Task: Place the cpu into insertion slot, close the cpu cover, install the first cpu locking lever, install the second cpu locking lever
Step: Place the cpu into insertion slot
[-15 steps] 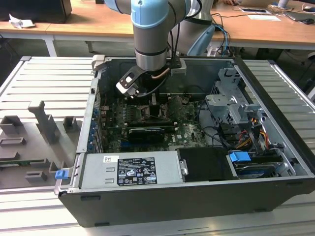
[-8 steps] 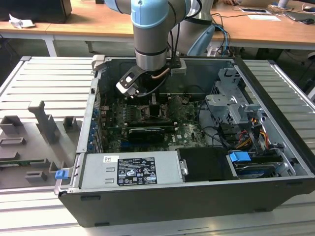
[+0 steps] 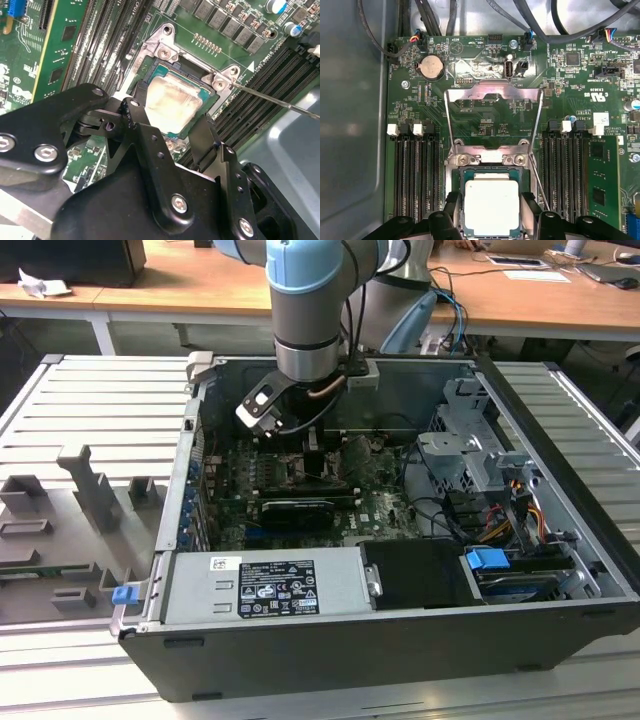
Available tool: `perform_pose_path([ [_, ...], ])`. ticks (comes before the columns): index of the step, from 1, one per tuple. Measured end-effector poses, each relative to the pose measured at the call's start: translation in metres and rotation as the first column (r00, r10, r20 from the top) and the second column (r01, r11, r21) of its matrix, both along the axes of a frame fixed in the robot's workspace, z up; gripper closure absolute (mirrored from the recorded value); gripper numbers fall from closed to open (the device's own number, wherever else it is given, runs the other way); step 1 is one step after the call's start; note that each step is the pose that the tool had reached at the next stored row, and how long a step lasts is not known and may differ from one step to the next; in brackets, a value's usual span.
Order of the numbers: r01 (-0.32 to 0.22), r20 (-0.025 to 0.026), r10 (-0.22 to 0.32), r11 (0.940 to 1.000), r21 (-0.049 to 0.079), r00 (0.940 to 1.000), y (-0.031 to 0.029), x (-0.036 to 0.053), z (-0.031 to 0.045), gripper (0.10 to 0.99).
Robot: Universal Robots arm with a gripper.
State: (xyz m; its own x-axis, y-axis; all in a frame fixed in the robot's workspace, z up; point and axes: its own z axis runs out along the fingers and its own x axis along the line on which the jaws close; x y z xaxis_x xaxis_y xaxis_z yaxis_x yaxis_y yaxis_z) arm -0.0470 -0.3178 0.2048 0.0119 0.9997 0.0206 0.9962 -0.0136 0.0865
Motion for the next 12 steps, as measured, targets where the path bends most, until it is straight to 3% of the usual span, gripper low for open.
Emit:
perform_pose_path([
  [6, 0.000, 0.0001, 0.000, 1.0000, -0.004, 1.0000, 0.0000, 0.0000, 0.0059, 0.502],
  [10, 0.000, -0.0018, 0.000, 0.9999, -0.012, 1.0000, 0.0000, 0.0005, 0.0078, 0.749],
  [11, 0.000, -0.0035, 0.000, 0.9999, -0.013, 1.0000, 0.0000, 0.0011, 0.0082, 0.749],
  [12, 0.000, -0.0058, 0.000, 0.9999, -0.014, 1.0000, 0.0000, 0.0018, 0.0087, 0.812],
])
